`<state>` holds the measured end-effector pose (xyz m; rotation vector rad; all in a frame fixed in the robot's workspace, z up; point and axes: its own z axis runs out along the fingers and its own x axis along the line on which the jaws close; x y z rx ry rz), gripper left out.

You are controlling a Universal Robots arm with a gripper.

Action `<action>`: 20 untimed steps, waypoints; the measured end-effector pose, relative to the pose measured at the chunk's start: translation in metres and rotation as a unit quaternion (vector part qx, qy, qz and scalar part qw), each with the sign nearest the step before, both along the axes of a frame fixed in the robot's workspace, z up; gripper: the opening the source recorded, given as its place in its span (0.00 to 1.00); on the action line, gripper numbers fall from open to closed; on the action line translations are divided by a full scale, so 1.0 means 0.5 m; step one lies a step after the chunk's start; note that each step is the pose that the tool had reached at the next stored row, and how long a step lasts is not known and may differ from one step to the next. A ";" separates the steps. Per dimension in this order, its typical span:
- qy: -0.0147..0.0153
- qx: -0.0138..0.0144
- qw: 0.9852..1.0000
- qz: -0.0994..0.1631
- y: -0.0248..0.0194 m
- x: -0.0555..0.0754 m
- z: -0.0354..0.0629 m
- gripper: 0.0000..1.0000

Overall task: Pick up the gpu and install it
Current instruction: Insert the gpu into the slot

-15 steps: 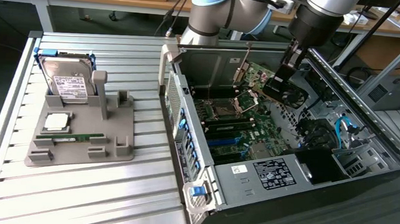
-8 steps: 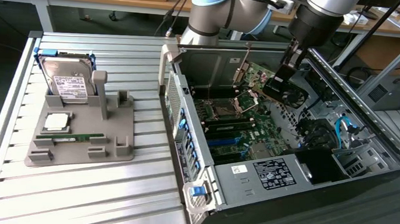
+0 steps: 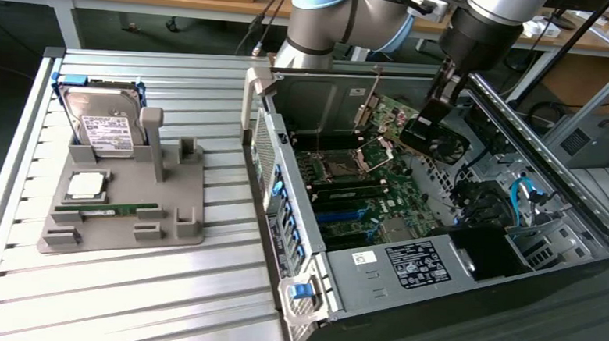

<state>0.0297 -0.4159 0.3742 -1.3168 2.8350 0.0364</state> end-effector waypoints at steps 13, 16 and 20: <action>0.000 0.000 1.000 0.025 0.0000 0.000 0.000 0.27; 0.000 0.000 1.000 0.031 0.0000 0.000 0.000 0.27; 0.000 0.000 0.999 0.038 0.0000 0.000 0.000 0.27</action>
